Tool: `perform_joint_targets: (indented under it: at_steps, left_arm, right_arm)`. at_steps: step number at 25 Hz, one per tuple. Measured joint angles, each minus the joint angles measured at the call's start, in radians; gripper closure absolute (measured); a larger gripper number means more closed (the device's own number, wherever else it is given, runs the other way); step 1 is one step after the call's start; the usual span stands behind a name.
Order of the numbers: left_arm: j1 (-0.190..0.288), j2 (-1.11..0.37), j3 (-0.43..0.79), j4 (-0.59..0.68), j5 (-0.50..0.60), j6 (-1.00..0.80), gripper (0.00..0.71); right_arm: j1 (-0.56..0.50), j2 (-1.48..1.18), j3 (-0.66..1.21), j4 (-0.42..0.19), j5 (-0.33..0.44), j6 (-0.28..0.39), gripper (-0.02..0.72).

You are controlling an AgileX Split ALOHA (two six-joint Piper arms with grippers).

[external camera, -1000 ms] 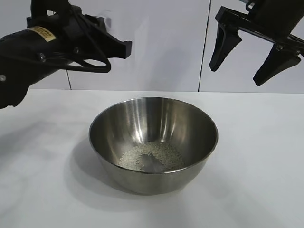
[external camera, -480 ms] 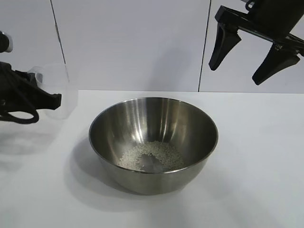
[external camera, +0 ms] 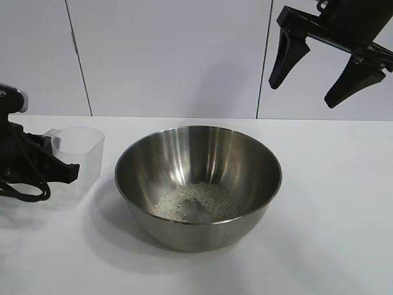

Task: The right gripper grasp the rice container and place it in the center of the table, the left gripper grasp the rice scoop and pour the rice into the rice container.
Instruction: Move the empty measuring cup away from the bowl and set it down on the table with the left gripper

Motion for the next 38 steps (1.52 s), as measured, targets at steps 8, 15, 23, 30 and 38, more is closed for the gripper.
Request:
perform_joint_targets:
  at_steps: [8, 15, 23, 30, 38]
  left_arm:
    - [0.0, 0.075, -0.081, 0.004, 0.0, -0.009, 0.704]
    - [0.01, 0.086, -0.099, -0.003, -0.001, -0.012, 0.704]
    - [0.011, 0.086, -0.099, -0.006, -0.001, -0.012, 0.704]
    - [0.011, 0.086, -0.096, 0.001, -0.001, -0.015, 0.682]
    - [0.011, 0.086, -0.09, 0.017, -0.001, -0.019, 0.634]
  right_arm:
    - [0.0, 0.0, 0.0, 0.0, 0.0, 0.0, 0.082]
    - [0.0, 0.0, 0.0, 0.0, 0.0, 0.0, 0.082]
    - [0.0, 0.0, 0.0, 0.0, -0.001, 0.0, 0.082]
    - [0.0, 0.0, 0.0, 0.0, -0.001, -0.001, 0.082]
    - [0.0, 0.0, 0.0, 0.0, -0.001, -0.003, 0.082]
